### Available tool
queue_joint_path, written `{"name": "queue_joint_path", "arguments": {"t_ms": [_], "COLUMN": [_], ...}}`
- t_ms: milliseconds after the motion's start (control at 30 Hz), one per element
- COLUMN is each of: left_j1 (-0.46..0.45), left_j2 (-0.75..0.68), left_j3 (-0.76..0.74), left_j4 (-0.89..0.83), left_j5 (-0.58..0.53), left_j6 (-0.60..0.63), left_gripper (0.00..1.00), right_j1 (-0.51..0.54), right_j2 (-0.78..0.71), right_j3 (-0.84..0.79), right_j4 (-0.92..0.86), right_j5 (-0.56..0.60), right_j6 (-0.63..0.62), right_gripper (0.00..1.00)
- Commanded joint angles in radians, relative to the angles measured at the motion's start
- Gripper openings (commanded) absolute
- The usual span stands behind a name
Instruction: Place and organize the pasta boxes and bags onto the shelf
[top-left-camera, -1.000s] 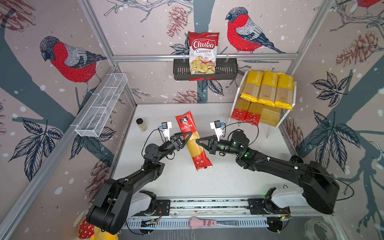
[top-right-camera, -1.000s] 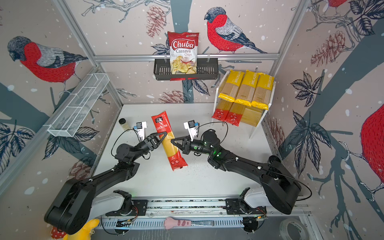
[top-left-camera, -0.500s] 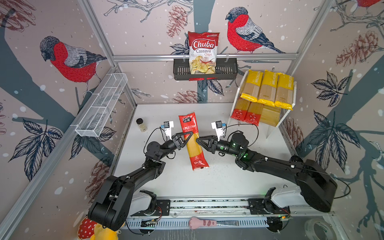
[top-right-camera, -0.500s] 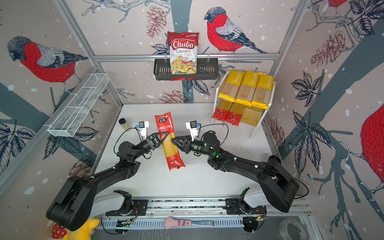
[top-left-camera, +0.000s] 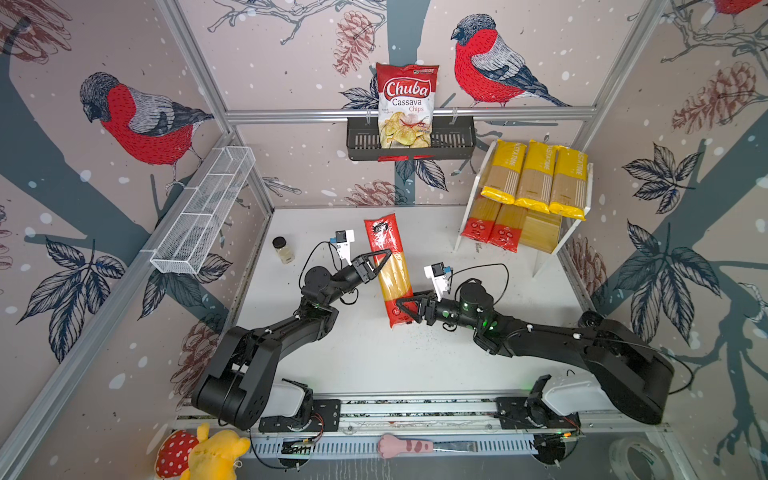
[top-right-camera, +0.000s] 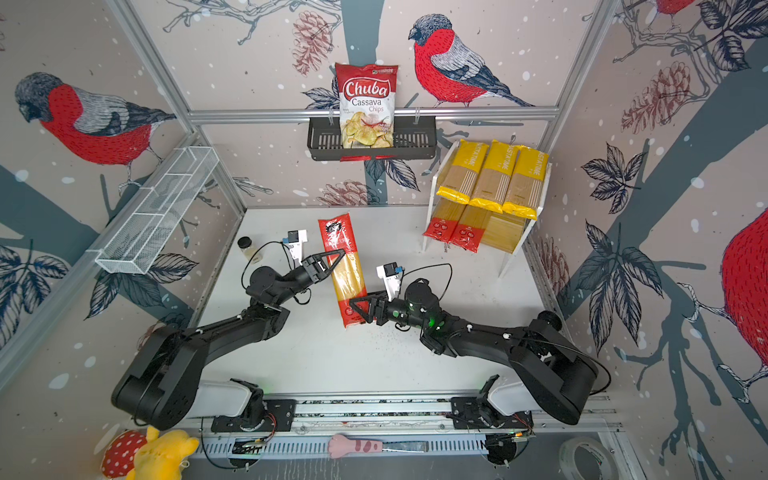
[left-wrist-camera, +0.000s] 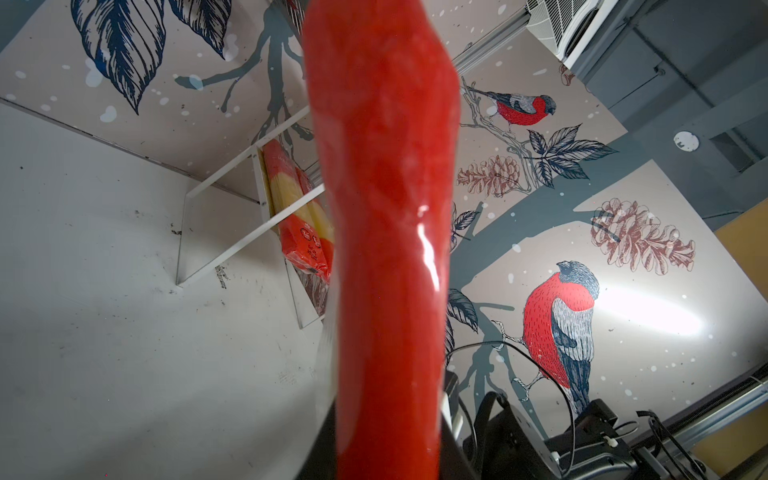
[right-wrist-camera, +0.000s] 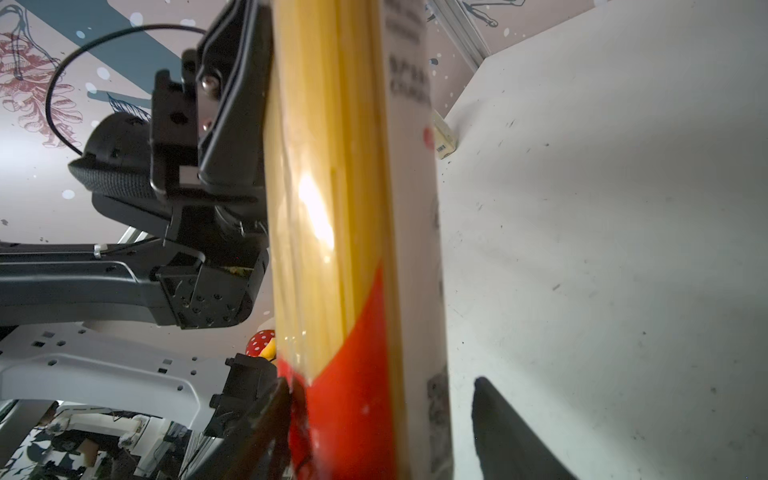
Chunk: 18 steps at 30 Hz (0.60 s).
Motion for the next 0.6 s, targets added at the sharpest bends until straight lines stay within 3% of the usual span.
{"name": "queue_joint_path", "arguments": {"t_ms": [0,133,333,467,567], "left_j1": [-0.037,-0.078,-0.134,-0.144,-0.144], "left_j2": [0.021,0.088,0.195,0.236,0.253], "left_j3": [0.048,0.102,0.192,0.203,0.215], "left_j4": [0.002,-0.016,-0.104,-0.065,-0.032], "left_j5": [-0.009,-0.002,-0.004,-0.006,0.001], "left_j6": [0.034,0.034,0.052,0.019,-0.007], "left_gripper": [0.18,0.19,0.2,0.21,0.27], "right_j1": [0.009,0.048,0.105,0.109,0.107], "right_j2": [-0.008,-0.019,-0.036,-0.081,-0.108], "right_j3": [-0.034,-0.061,-0.078,-0.122,-0.117], "right_j4": [0.148,0.218,0.201,0.194,0.152], "right_j5": [-0.004,0.075,0.253,0.361,0.373], "right_j6": [0.072,0.107,0.127,0.169,0.149], "right_gripper": [0.65,0.54,0.29,0.2,0.16]}}
